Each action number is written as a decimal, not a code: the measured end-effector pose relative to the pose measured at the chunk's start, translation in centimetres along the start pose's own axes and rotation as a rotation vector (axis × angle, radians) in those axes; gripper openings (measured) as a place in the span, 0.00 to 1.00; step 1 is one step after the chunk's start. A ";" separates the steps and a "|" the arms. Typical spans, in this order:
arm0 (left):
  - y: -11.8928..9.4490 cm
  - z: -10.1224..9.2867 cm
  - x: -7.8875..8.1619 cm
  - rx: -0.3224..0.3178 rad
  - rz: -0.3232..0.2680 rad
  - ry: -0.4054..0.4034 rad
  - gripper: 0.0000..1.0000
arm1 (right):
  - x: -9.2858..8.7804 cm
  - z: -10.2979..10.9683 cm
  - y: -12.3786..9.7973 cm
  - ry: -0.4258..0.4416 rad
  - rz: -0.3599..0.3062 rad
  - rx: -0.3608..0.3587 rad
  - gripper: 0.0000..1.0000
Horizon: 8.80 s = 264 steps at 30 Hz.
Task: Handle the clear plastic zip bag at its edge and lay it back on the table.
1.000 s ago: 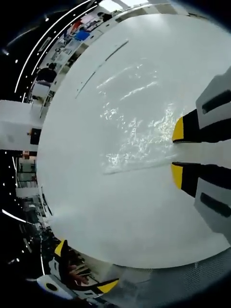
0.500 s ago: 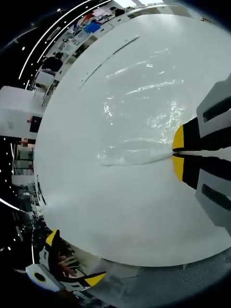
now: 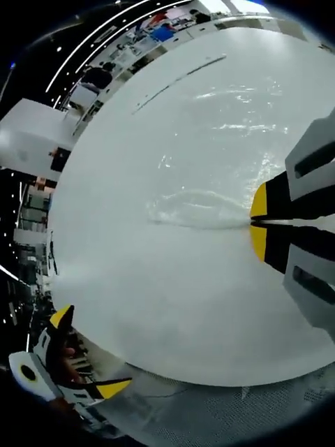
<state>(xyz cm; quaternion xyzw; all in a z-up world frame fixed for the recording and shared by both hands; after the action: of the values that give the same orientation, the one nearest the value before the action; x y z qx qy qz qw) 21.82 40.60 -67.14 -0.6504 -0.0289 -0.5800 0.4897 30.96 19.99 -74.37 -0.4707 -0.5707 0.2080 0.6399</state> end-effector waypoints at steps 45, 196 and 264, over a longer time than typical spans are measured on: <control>0.9 -0.5 0.8 -0.025 0.003 0.042 0.67 | 1.5 2.6 -4.3 -0.311 -0.016 0.062 0.00; 3.2 -5.7 2.9 -0.268 0.052 0.404 0.00 | 8.2 11.8 -5.1 -0.465 -0.216 0.234 0.11; 4.0 -7.6 2.4 -0.348 0.093 0.483 0.02 | 6.5 12.6 -3.6 -0.307 -0.062 0.267 0.00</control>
<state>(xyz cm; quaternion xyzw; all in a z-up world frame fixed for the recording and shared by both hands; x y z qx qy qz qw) 19.51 32.17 -68.83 -0.5682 0.2181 -0.6912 0.3896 20.01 28.14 -69.09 -0.3265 -0.6432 0.3314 0.6082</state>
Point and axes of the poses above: the point that each gripper's makers call its tool centre point, and the gripper's own axes: y roughly forward along the fingers, z roughly to its left, x roughly out of its top, the point moved 4 cm from there along -y, roughly backward along the fingers, and after that the axes turned 4 degrees about y, right-handed, at the moved point
